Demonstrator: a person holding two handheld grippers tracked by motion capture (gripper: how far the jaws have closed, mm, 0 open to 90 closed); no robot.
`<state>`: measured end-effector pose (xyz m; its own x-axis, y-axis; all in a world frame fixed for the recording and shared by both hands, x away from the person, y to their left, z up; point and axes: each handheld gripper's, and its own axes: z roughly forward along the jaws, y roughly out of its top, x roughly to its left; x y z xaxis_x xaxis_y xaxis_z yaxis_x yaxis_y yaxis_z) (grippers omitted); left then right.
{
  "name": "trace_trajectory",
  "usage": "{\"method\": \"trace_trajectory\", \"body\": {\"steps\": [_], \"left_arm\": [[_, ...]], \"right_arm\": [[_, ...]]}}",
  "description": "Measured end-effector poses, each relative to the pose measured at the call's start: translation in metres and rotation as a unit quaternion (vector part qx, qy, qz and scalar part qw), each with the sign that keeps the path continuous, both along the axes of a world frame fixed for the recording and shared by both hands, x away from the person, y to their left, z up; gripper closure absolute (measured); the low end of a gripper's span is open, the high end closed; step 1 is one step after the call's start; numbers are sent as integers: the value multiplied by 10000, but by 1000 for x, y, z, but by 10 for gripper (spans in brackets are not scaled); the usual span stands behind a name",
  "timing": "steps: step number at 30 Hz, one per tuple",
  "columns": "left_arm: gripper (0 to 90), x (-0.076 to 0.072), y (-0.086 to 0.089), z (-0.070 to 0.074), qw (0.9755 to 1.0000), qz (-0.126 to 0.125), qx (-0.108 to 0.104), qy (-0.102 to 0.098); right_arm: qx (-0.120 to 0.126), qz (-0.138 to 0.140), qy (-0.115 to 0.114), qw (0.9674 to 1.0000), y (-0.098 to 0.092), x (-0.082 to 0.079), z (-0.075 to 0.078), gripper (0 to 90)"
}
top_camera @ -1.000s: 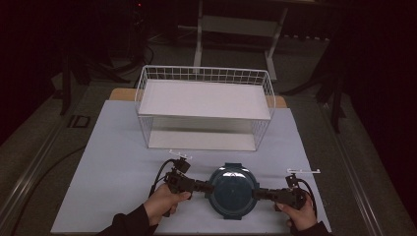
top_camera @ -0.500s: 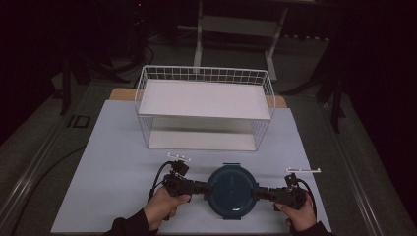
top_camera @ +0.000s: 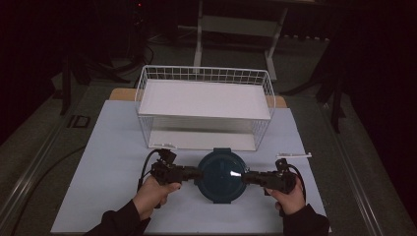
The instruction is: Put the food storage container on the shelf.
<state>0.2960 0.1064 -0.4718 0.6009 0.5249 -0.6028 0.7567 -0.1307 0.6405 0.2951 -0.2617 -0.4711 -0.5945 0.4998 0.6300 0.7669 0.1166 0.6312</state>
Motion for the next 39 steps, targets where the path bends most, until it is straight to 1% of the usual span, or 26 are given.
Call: {"method": "trace_trajectory", "body": {"steps": [3,5,6,7,9,10,14,15,17,19,21,22,23,24,25,26,30,31,32,33,34,35,36,37,38,39], "left_arm": [[560,5,6,5,9998,137,-5,-161],[560,8,7,5,9997,169,-20,-198],[560,12,10,6,9995,207,-38,-238],[560,15,12,5,9995,219,-57,-228],[560,21,15,3,9993,252,-66,-252],[560,24,16,2,9994,276,-79,-208],[558,37,19,-3,9991,384,8,-203],[557,41,21,-6,9989,409,-1,-217],[557,47,23,-10,9986,494,-83,-167],[557,54,25,-15,9982,553,-147,-170],[557,60,25,-16,9979,601,-114,-219],[557,66,26,-17,9974,647,-137,-285],[556,66,26,-17,9974,647,-137,-285],[556,70,28,-19,9973,677,-176,-240],[554,74,28,-23,9966,767,-272,-159],[555,77,28,-24,9967,746,-241,-227],[552,85,28,-27,9963,781,-150,-317],[553,89,29,-28,9961,844,-177,-210],[553,89,29,-28,9961,844,-177,-210],[553,92,28,-31,9957,915,-138,-103],[553,92,28,-31,9957,915,-138,-103],[553,94,28,-33,9952,955,-218,-49],[552,94,28,-33,9952,955,-218,-49],[552,97,31,-35,9956,909,-124,-188],[552,97,31,-35,9956,909,-124,-188],[552,97,30,-34,9958,881,-129,-201]], "right_arm": [[100,31,-133,9999,6,10,1,568],[117,37,-171,9998,8,14,2,568],[137,25,-195,9997,9,17,3,568],[110,30,-270,9996,13,23,5,568],[77,16,-320,9995,17,30,6,567],[86,2,-331,9994,18,33,5,567],[65,-62,-364,9993,24,49,1,566],[71,-99,-325,9994,25,51,0,566],[50,-124,-362,9993,28,59,-4,566],[68,-201,-381,9990,30,66,-6,566],[141,-265,-397,9988,31,75,-9,566],[109,-278,-408,9987,32,78,-10,565],[109,-278,-408,9987,32,78,-10,565],[101,-324,-425,9985,34,83,-11,565],[70,-385,-461,9982,37,88,-13,565],[94,-393,-490,9980,36,92,-14,565],[81,-485,-456,9977,38,97,-20,564],[25,-514,-425,9978,40,99,-24,563],[25,-514,-425,9978,40,99,-24,563],[-60,-571,-388,9976,42,101,-28,562],[-60,-571,-388,9976,42,101,-28,562],[8,-631,-400,9972,41,105,-34,562],[8,-631,-400,9972,41,105,-34,562],[36,-670,-522,9964,41,107,-36,561],[36,-670,-522,9964,41,107,-36,561],[54,-668,-429,9968,41,107,-35,560]]}}
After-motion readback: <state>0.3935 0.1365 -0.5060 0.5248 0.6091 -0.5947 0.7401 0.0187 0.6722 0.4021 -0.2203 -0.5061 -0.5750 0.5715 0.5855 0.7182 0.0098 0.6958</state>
